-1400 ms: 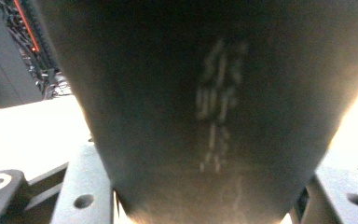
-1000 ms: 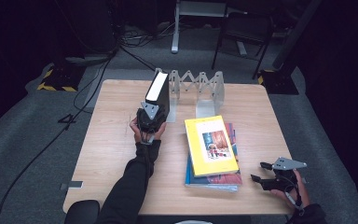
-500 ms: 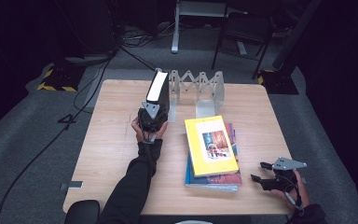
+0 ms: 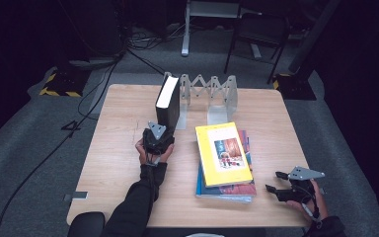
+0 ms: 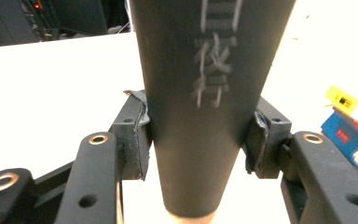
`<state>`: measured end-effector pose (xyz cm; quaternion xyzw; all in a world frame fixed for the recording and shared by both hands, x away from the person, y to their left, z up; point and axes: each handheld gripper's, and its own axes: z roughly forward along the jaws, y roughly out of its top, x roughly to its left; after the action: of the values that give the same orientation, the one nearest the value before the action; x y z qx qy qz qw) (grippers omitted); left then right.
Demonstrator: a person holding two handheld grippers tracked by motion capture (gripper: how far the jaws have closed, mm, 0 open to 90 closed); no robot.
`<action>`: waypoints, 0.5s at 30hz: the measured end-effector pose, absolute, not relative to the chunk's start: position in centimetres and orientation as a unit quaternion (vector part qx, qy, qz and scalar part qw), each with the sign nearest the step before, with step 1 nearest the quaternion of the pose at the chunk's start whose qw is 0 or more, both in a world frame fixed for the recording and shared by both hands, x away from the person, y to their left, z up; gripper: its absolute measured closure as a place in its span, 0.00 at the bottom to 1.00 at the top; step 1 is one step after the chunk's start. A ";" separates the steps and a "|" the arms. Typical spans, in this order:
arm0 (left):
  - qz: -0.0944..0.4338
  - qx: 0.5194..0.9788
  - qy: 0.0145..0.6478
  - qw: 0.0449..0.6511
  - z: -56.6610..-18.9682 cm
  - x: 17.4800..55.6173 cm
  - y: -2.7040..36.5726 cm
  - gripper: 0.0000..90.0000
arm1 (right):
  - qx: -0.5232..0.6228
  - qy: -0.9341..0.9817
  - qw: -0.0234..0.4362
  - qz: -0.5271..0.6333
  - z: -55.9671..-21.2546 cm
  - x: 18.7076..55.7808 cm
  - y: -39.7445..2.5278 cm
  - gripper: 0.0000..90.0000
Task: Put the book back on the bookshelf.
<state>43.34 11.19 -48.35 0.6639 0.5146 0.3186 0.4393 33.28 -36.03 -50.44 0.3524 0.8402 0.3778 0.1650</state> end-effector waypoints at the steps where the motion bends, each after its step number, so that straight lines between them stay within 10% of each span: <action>1: 0.319 0.658 0.518 0.443 -48.5 43.3 11.1 0.56 | 0.352 0.840 0.165 0.378 -50.4 33.3 -36.0 0.31; 15: 0.319 0.651 0.536 0.433 -48.0 46.0 9.5 0.58 | 0.353 0.840 0.164 0.378 -50.4 33.3 -36.0 0.31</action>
<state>46.04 9.49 -48.02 0.6508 0.5359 0.3188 0.4330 33.32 -36.04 -50.44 0.3533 0.8398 0.3784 0.1636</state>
